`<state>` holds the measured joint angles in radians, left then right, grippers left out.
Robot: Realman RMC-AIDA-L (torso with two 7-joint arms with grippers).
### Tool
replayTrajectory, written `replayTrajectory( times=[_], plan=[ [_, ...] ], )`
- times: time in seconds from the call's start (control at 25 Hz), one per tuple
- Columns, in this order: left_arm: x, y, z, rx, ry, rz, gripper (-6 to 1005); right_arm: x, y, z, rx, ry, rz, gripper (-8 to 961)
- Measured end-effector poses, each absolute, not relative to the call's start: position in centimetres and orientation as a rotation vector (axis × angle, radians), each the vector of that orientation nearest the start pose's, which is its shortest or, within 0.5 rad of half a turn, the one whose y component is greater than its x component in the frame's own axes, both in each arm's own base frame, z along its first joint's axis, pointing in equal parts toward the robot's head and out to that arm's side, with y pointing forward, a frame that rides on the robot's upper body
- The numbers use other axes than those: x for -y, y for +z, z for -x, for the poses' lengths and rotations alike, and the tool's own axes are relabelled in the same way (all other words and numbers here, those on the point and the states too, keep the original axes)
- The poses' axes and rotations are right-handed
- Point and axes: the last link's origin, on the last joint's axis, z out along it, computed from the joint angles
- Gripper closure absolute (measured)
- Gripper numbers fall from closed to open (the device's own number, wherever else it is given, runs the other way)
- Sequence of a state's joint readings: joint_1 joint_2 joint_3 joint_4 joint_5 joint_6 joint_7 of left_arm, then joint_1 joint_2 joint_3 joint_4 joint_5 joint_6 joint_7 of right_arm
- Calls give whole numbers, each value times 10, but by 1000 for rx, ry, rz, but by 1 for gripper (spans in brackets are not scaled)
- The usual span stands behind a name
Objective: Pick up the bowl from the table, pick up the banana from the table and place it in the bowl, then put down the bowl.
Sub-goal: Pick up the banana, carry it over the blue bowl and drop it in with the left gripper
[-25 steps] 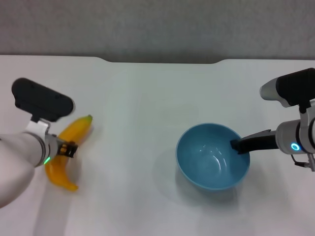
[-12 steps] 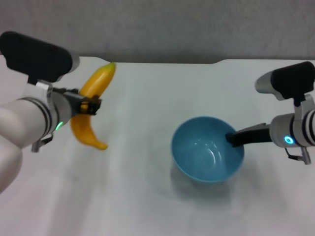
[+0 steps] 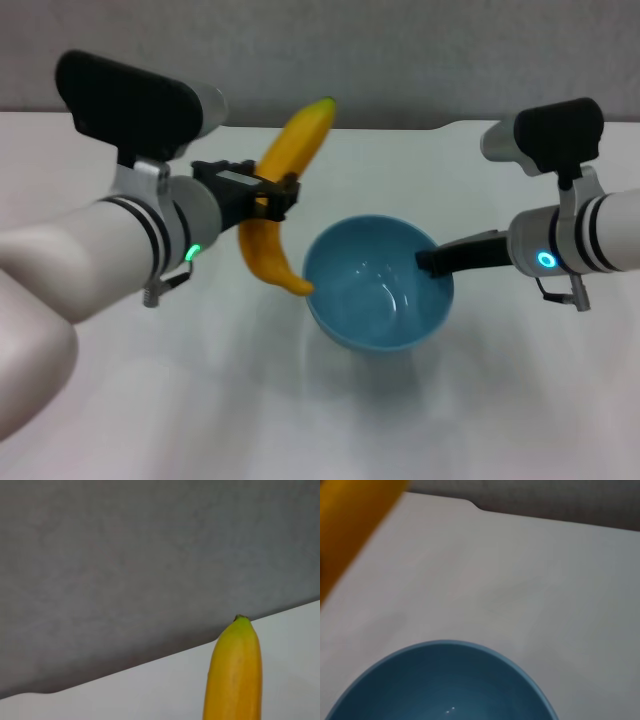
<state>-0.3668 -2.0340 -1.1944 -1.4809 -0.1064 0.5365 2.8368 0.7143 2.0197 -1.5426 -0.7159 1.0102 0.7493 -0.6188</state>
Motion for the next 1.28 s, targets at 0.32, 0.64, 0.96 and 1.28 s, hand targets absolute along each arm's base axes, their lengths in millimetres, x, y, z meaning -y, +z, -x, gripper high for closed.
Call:
replayTrajectory(
  times=[0.32, 0.64, 0.96, 1.28],
  plan=[
    [-368, -55, 140, 783, -410, 2111, 508, -421, -67, -201, -1136, 100, 2369, 900],
    [-365, -64, 142, 822, -488, 2120, 508, -425, -66, -195, -1122, 109, 2373, 898],
    [-360, -68, 147, 809, -566, 2115, 508, -425, -66, -196, -1125, 111, 2369, 897],
    [-357, -70, 148, 805, -589, 2116, 369, -425, -64, -199, -1134, 116, 2356, 895]
  ],
)
